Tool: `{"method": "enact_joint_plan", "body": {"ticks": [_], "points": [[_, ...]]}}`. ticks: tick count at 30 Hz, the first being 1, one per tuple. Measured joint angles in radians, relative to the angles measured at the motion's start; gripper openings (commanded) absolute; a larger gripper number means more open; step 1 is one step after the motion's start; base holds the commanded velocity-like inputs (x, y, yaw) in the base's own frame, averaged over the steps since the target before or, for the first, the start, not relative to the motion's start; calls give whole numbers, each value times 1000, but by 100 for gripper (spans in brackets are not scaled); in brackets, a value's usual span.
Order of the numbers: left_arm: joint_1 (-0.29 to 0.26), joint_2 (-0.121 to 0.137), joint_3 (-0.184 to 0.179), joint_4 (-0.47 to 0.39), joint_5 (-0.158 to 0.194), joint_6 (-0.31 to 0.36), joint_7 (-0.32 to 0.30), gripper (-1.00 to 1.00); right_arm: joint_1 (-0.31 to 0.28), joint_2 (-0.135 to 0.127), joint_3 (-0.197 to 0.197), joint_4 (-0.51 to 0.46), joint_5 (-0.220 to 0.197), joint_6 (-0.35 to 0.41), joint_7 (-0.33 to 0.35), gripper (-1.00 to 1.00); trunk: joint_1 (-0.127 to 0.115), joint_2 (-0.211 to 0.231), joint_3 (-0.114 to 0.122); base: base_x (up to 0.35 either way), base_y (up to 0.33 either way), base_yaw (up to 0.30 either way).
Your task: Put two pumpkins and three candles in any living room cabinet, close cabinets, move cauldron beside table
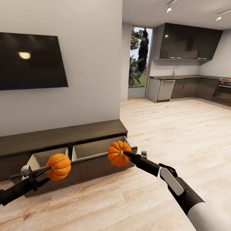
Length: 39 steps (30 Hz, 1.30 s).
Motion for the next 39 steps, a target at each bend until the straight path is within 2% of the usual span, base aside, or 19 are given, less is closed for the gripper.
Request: {"method": "enact_joint_plan", "body": {"ticks": [10, 17, 32, 39], "points": [[0, 0, 0, 3, -1, 0, 0, -100, 0, 2, 3, -2, 0, 0, -42, -100, 0, 0, -12, 257, -233, 189], [0, 0, 0, 3, 0, 0, 0, -100, 0, 2, 4, -1, 16, 0, -46, -100, 0, 0, -21, 273, -220, 187], [0, -1, 0, 3, 1, -1, 0, -100, 0, 2, 5, -2, 19, -1, -47, -100, 0, 0, -39, 273, -220, 186], [0, 0, -20, 3, -2, -1, -1, -100, 0, 2, 5, -2, 19, -3, -45, -100, 0, 0, -48, 274, -216, 159]]}}
